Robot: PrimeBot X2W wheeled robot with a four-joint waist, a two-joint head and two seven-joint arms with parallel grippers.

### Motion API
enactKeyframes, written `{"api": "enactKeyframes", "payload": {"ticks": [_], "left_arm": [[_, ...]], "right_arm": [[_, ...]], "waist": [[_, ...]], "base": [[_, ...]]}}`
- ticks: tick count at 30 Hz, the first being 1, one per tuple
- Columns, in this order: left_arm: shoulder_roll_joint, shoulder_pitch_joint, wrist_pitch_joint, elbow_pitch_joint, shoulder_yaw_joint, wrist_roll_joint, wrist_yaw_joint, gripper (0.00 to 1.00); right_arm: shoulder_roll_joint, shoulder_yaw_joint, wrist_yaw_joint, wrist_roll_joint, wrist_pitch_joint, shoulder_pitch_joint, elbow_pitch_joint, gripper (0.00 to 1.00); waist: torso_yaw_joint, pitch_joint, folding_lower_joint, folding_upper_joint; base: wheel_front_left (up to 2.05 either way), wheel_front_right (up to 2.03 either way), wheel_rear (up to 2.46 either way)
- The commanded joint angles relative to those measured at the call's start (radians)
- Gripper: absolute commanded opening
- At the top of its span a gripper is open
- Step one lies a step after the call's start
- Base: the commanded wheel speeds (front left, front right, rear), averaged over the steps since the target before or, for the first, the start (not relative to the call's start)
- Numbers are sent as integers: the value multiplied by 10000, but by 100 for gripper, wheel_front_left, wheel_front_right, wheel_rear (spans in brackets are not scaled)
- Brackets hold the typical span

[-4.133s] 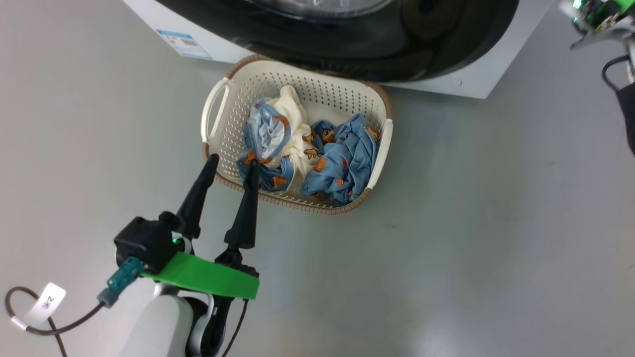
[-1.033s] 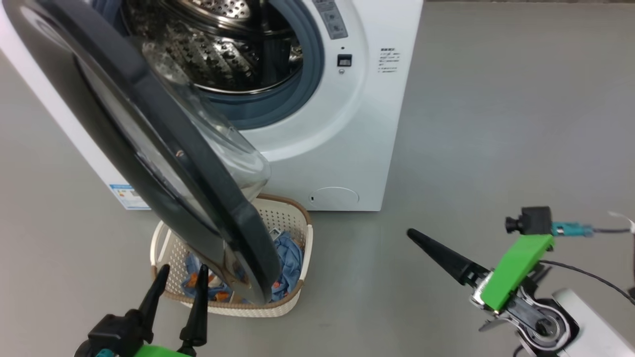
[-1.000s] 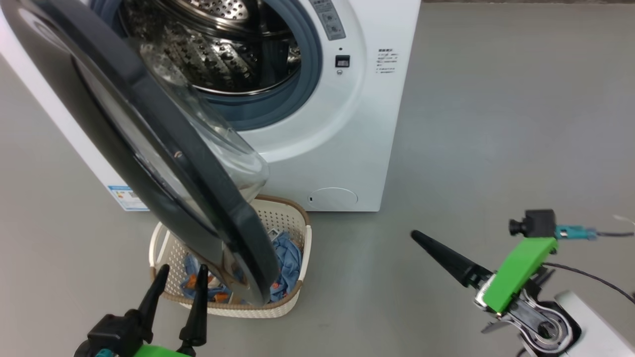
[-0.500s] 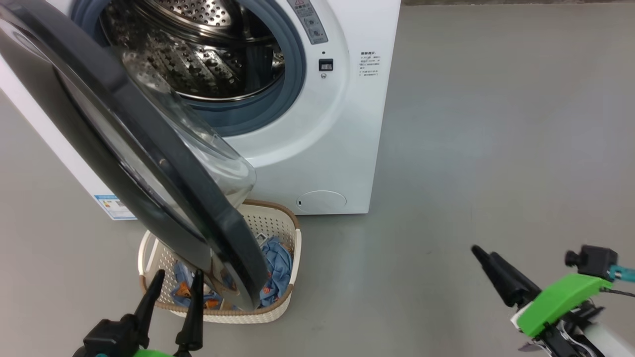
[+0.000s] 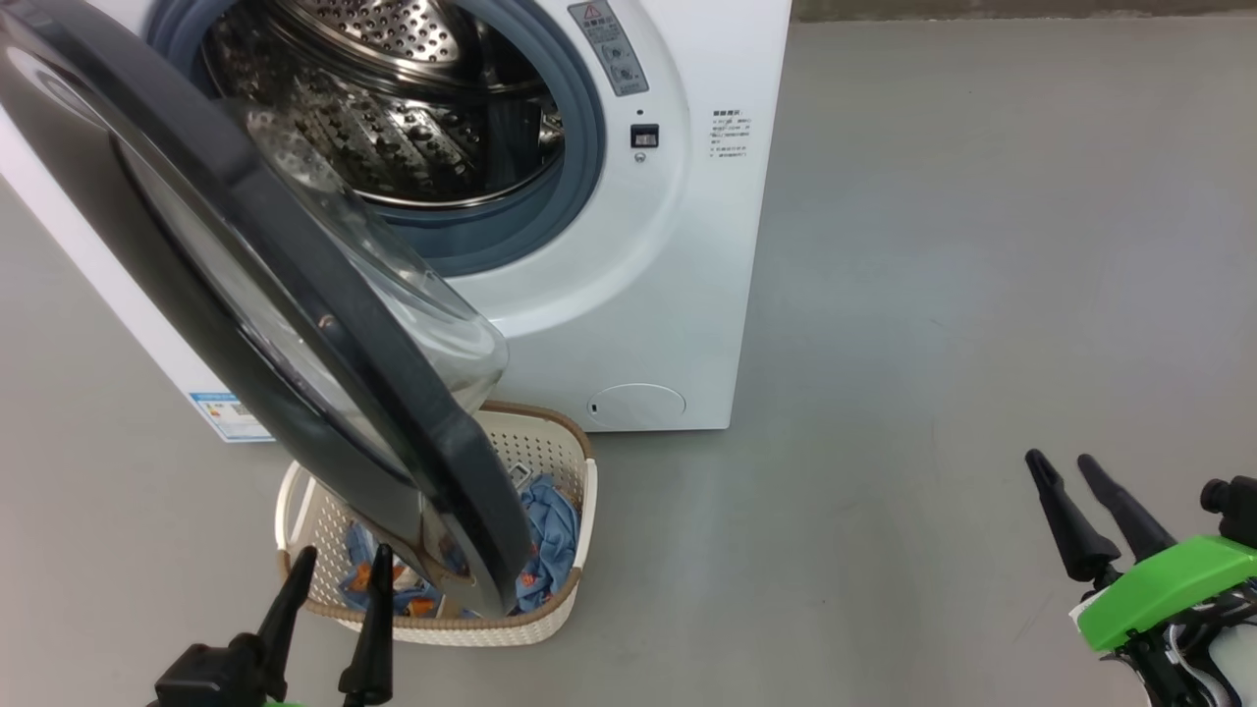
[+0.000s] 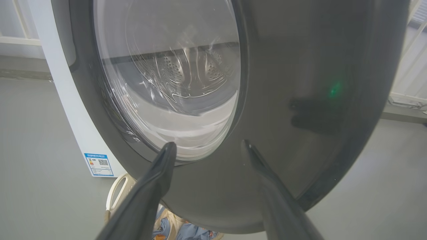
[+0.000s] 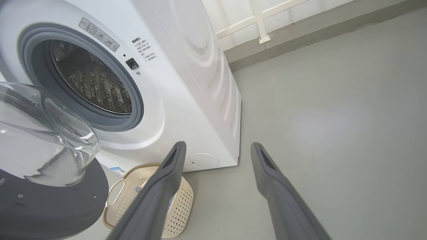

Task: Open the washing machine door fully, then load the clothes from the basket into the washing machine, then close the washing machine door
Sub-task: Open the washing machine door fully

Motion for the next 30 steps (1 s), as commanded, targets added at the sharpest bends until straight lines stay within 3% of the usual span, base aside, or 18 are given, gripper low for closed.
{"api": "enactKeyframes", "payload": {"ticks": [1,8,16,30], "left_arm": [[160,-175,-65,-237,377,-26,-25,100],[185,-192,-65,-223,396,-27,-25,100],[175,-272,-65,-259,417,-17,-25,100],[69,-406,-65,-133,517,-35,-25,100]], "right_arm": [[14,-394,17,-723,-118,356,-253,100],[880,-2390,17,-3129,-120,1159,-1067,100],[1406,-3383,17,-4578,-121,1829,-1914,100],[1830,-3537,17,-5756,-122,2524,-1633,100]], "waist": [[17,4,0,-1],[40,5,0,-1],[66,45,0,-1],[88,124,0,-1]], "base": [[0,0,0],[0,0,0],[0,0,0],[0,0,0]]}}
